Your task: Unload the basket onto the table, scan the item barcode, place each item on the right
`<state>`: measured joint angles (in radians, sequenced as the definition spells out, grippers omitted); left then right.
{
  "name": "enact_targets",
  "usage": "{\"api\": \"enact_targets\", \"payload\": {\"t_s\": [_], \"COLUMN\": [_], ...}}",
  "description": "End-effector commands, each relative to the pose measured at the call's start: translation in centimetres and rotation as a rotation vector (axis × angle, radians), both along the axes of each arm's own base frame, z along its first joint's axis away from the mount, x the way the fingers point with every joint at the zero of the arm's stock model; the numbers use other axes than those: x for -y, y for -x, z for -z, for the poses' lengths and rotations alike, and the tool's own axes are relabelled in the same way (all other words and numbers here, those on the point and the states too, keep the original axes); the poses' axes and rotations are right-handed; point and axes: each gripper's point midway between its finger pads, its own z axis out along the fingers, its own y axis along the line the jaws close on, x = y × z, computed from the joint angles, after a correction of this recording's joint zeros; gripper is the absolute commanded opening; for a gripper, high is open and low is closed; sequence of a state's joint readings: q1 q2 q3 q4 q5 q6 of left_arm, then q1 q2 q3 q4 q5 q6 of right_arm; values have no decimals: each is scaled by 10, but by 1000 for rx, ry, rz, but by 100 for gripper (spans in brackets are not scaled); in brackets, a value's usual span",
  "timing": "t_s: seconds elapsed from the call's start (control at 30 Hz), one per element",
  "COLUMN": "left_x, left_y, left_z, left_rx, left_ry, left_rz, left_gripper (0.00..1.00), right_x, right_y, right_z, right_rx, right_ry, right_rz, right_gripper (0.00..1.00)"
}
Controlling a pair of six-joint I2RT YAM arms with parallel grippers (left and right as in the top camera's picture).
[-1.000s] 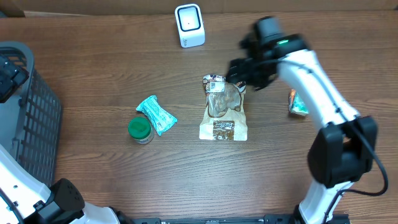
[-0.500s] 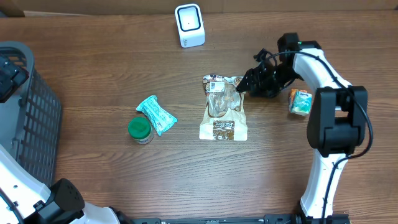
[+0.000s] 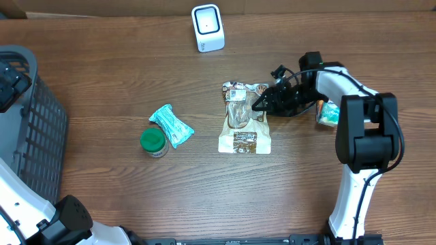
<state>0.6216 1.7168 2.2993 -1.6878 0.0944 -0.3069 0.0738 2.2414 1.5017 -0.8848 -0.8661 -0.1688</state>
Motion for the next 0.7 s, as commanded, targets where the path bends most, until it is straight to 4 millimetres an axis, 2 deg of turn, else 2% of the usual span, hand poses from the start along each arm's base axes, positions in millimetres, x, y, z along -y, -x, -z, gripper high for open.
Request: {"api": "enact_targets", "payload": {"t_s": [0.0,0.23,0.4,0.5,0.67], "left_x": [3,3,3,3,3], "left_y": [-1,-1,-1,-1,-1], "left_z": [-1,-1,-1,-1,-1], "left_rx": [2,2,2,2,2], "left_ry": [-2,-2,-2,-2,-2], "left_rz": [23,23,23,23,23], "left_gripper": [99,100,100,100,100], "right_x": [-20,-100,-144,-155,-180], "right_y": [27,47,61,60,58], "right_z": [43,43,41,38,21], "right_rx": [-123,-119,-122,-116,-82], "right_ry": [118,123,111,95,-24], "right_rz": [-6,-73,-90,-80,-108], "right_gripper": [65,62,57,56,54]}}
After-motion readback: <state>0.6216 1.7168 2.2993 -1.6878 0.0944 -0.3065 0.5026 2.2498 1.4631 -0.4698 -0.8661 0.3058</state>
